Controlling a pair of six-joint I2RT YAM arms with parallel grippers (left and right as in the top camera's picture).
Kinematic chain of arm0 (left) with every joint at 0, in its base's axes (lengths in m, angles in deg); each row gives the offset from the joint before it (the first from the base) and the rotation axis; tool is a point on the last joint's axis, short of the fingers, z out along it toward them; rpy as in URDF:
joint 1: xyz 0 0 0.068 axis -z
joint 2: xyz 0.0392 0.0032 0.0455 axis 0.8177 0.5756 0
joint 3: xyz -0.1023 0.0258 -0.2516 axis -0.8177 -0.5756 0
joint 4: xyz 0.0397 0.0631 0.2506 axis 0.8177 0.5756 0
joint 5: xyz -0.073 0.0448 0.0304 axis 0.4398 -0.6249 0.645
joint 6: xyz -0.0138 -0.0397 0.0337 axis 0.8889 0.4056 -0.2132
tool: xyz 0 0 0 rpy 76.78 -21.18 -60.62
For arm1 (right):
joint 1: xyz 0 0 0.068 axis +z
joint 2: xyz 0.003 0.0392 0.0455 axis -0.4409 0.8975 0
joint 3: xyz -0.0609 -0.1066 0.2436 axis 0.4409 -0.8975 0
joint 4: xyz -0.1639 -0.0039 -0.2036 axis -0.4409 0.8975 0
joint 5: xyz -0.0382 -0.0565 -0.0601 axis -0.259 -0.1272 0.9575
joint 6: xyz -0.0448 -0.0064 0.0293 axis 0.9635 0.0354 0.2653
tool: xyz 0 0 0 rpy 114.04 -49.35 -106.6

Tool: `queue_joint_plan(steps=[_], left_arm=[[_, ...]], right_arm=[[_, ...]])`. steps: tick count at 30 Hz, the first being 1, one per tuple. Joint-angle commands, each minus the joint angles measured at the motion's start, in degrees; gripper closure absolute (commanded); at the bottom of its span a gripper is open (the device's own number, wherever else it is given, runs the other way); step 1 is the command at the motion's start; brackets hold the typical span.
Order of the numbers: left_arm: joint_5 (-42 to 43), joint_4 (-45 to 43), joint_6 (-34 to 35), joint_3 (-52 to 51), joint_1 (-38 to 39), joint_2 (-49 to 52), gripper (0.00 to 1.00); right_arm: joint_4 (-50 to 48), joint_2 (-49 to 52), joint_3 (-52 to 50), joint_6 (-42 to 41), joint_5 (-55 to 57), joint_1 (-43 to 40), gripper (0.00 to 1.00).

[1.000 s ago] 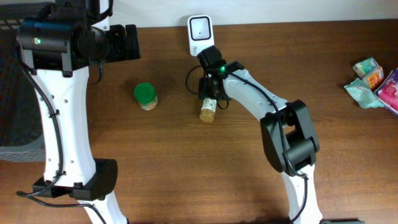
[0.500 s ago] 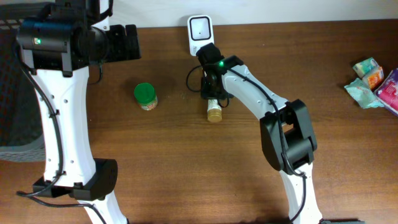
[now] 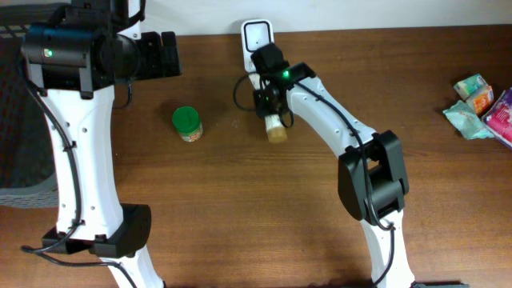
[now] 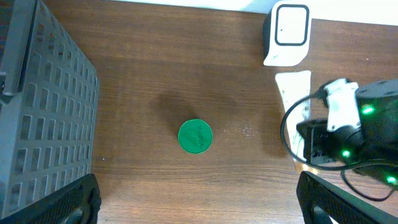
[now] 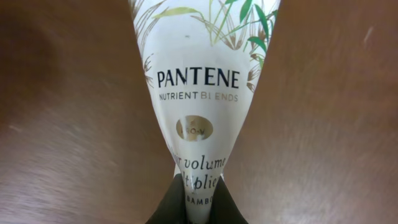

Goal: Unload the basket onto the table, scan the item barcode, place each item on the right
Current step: 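Lift the Pantene tube upright and hold it before the scanner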

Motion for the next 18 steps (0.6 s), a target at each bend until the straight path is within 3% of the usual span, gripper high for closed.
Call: queue_joint_plan(steps=[1,4,9,18], left_arm=[[-0.22,0.02,-0.92,0.46,-0.04,-0.76,0.01],[-0.22,0.02,-0.92,0.46,-0.04,-0.76,0.01],[-0.22,0.02,-0.92,0.46,-0.04,-0.76,0.01],[-0.22,0.02,-0.92,0.46,-0.04,-0.76,0.01]], right_arm=[[-0.11,-4.31,10.19,2.43,0.57,0.26,0.96],[-5.33,-4.31,13.77,2.58,1.01,0.22,0.96],[-19.04,-2.64,13.66,11.45,1.05,0.02,0.96],[-30.88,6.40,13.62,11.39,4.24,-2.54,0.96]])
